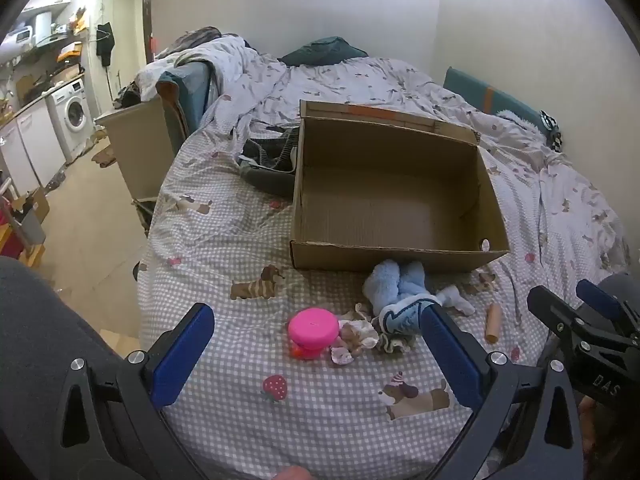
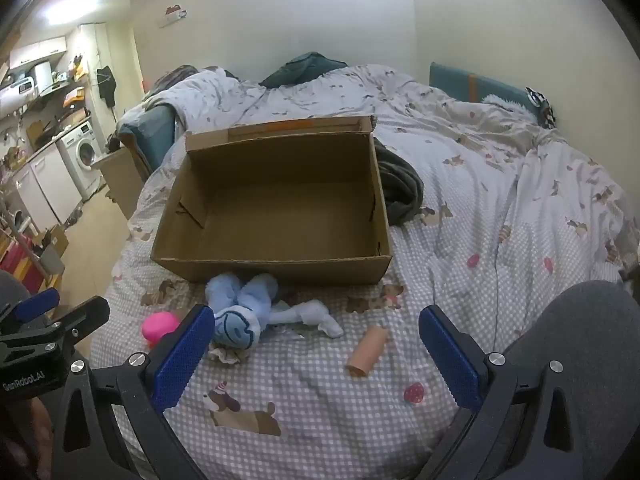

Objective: Organize soft objects

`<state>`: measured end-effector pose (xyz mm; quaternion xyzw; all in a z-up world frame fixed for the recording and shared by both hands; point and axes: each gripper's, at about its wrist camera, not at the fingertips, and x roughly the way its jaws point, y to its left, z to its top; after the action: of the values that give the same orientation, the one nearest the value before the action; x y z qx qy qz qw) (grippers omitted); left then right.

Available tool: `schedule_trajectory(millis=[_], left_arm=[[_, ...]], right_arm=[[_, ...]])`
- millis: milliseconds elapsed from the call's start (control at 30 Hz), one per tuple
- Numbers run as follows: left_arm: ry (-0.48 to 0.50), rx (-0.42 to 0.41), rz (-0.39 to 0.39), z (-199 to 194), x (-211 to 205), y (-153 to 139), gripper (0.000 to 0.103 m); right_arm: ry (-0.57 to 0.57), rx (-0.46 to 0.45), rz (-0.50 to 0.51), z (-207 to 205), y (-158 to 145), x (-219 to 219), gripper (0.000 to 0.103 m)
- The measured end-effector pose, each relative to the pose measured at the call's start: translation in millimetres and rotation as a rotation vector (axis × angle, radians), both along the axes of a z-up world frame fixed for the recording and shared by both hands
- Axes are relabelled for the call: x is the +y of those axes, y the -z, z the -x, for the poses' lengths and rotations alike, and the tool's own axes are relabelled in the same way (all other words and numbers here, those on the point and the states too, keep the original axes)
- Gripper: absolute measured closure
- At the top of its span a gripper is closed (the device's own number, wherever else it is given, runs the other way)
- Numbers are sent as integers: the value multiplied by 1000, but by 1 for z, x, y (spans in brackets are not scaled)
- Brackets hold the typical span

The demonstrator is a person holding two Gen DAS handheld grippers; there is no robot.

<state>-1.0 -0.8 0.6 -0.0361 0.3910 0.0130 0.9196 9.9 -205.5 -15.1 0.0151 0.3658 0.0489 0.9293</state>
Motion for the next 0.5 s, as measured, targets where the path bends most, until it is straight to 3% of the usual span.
schedule_trajectory(millis=[500], left_arm=[[4, 6, 3, -1, 1, 1, 0]], right_arm=[[3, 7, -3, 0, 0, 0, 0]])
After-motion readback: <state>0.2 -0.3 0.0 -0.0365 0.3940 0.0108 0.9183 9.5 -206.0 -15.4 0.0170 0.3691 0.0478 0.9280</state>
